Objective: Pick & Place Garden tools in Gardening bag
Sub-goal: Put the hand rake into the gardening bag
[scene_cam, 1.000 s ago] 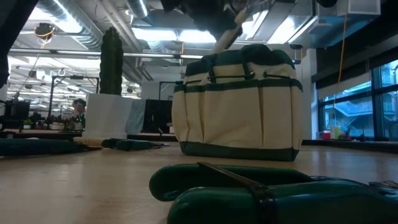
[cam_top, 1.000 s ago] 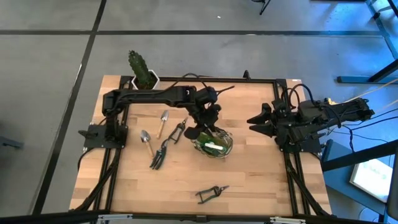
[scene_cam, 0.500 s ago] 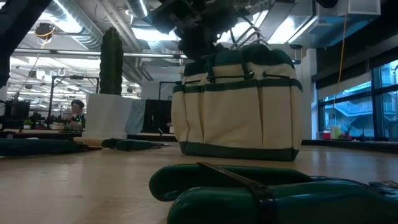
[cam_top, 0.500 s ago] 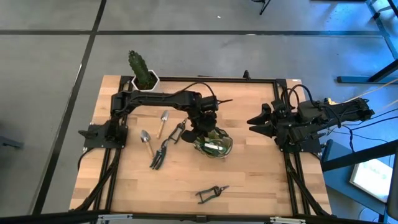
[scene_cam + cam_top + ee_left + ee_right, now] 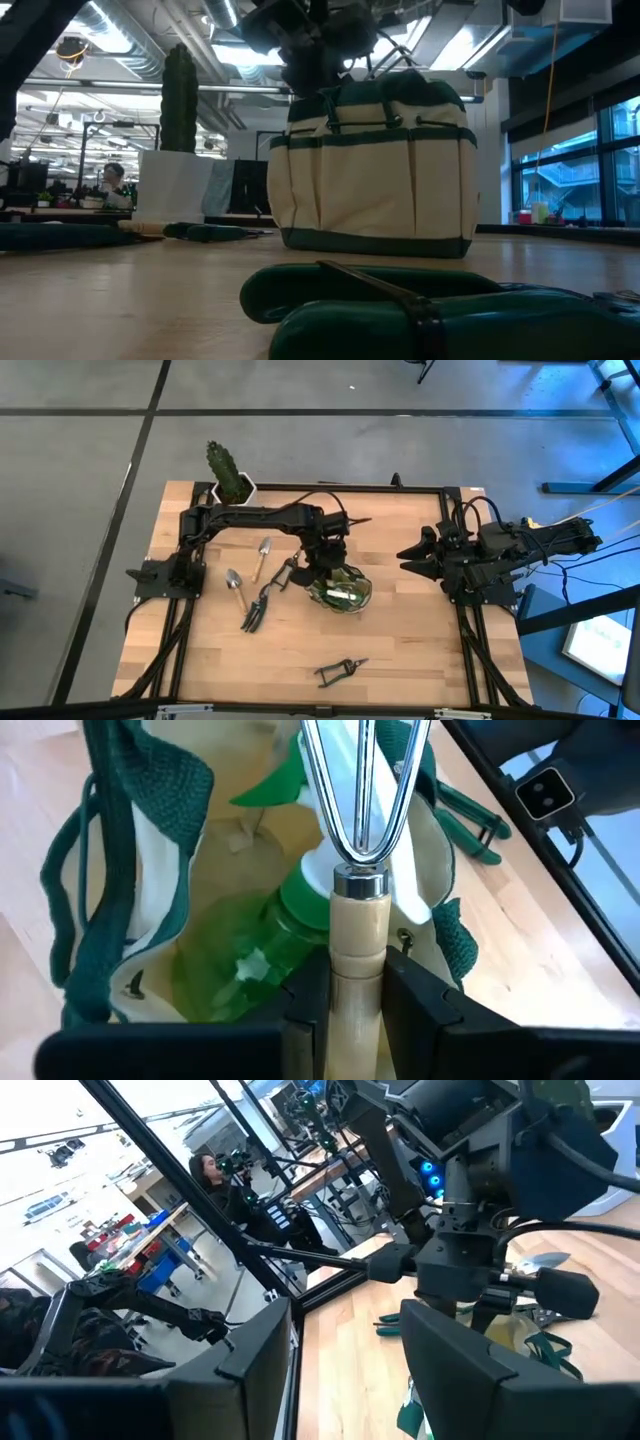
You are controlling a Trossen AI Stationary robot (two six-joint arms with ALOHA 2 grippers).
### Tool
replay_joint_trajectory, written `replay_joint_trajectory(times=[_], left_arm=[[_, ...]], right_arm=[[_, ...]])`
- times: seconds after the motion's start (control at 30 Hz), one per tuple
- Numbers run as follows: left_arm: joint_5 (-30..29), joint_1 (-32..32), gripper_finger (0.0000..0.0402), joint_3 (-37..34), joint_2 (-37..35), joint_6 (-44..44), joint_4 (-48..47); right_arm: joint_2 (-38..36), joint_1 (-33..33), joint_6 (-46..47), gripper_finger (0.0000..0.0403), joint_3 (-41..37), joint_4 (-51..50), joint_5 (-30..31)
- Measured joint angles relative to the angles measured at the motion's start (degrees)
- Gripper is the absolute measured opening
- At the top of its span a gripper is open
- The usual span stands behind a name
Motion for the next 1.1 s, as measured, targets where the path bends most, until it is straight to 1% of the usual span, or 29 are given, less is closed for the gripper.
replay_joint_trajectory(times=[0.17, 0.43, 0.6, 0.8, 0.9, 1.1], left_arm=[[-0.2, 0.0, 0.0061, 0.0, 0.0, 0.0, 0.4], [-2.1, 0.0, 0.0061, 0.0, 0.0, -0.2, 0.8], [-3.5, 0.0, 0.0061, 0.0, 0.0, -2.2, 2.8], [-5.1, 0.0, 0.0061, 0.0, 0.0, -3.2, 3.0], [-5.1, 0.0, 0.0061, 0.0, 0.0, -3.8, 3.0], [-2.2, 0.0, 0.0061, 0.0, 0.0, -3.2, 1.9]], right_arm=[[0.0, 0.0, 0.1, 0.0193, 0.0, 0.0, 0.0], [0.0, 0.0, 0.2, 0.0193, 0.0, 0.0, 0.1], [0.0, 0.0, 0.2, 0.0193, 0.0, 0.0, 0.2], [0.0, 0.0, 0.2, 0.0193, 0.0, 0.0, 0.2], [0.0, 0.0, 0.2, 0.0193, 0.0, 0.0, 0.2], [0.0, 0.0, 0.2, 0.0193, 0.0, 0.0, 0.2]])
